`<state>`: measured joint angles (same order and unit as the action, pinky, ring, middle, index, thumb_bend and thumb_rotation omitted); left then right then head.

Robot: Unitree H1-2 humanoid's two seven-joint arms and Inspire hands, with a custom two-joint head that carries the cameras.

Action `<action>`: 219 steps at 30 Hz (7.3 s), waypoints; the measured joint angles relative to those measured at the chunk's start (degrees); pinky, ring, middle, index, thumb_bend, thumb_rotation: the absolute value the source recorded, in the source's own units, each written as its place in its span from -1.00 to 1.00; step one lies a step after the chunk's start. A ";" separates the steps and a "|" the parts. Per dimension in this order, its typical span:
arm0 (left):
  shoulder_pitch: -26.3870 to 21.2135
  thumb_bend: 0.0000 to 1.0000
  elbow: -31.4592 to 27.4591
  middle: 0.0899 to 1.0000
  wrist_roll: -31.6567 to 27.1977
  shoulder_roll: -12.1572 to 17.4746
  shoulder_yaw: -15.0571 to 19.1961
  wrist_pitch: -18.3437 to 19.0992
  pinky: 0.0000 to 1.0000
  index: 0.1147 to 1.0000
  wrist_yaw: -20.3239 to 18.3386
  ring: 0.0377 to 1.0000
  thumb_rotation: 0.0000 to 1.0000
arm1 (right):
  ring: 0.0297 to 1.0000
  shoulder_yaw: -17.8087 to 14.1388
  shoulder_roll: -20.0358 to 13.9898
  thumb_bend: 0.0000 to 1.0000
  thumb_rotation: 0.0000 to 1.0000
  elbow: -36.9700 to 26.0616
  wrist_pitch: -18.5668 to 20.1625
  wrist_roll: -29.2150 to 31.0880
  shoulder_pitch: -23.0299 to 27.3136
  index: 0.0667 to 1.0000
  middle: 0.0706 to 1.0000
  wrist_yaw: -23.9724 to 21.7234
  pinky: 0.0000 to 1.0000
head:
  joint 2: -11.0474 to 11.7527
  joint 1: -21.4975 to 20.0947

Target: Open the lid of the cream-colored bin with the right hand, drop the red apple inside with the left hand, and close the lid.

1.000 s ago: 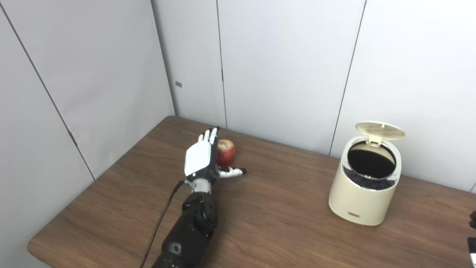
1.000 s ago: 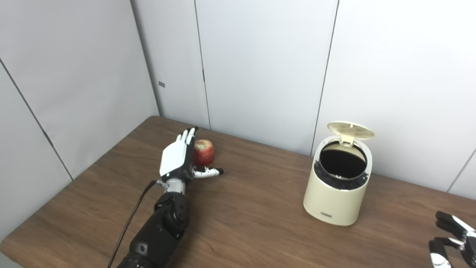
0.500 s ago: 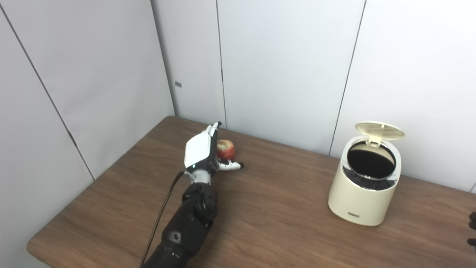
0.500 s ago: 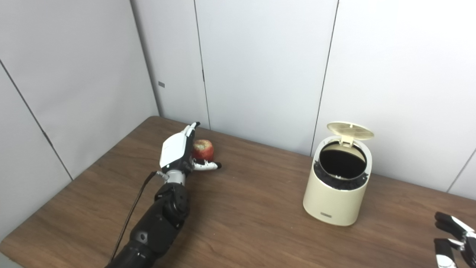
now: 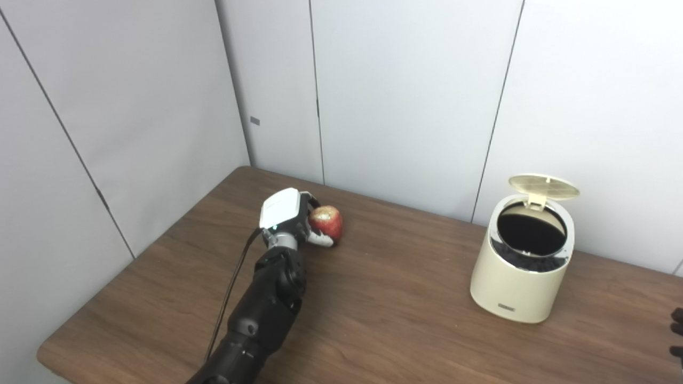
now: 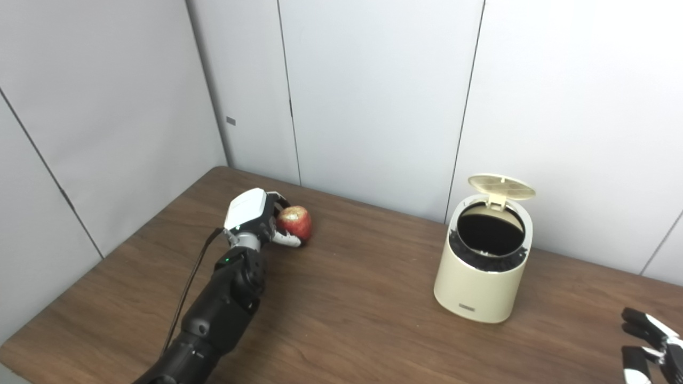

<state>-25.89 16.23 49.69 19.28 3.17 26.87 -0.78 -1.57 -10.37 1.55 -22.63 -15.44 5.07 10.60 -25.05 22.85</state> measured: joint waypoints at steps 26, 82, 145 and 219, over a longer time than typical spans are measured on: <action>4.61 0.04 -9.79 -0.25 2.74 -0.39 -2.45 -3.96 -0.69 -0.16 3.15 -0.61 -1.00 | 0.49 1.24 4.52 -0.92 -1.00 -5.50 4.89 -3.84 -2.47 0.46 0.50 -1.59 0.27 | -2.19 -15.19; 7.69 0.00 -31.96 -0.18 -5.50 -16.35 -13.47 -22.60 -0.51 -0.10 3.16 -0.29 -1.00 | 0.51 3.48 8.02 -0.60 0.30 -0.12 4.17 -13.26 1.48 0.49 0.53 7.37 0.30 | -5.36 -31.99; -7.77 1.00 -7.49 0.13 -6.02 -16.71 -18.52 -14.53 -0.19 0.16 8.63 0.00 -0.41 | 0.47 4.76 8.03 -0.57 0.20 0.21 4.04 -12.87 1.71 0.48 0.51 8.67 0.26 | -5.01 -33.75; 12.78 -0.45 -10.17 0.37 -45.58 -9.42 -4.84 -47.70 0.19 0.33 2.57 0.37 0.18 | 0.70 5.12 0.27 0.32 0.99 -10.40 13.13 -26.43 6.85 0.78 0.76 3.02 0.53 | -4.22 -33.84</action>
<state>-13.11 6.06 4.11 9.86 -1.68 -20.83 1.78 3.54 -10.10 -8.85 -9.50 -41.87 11.92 13.62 -29.27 -10.99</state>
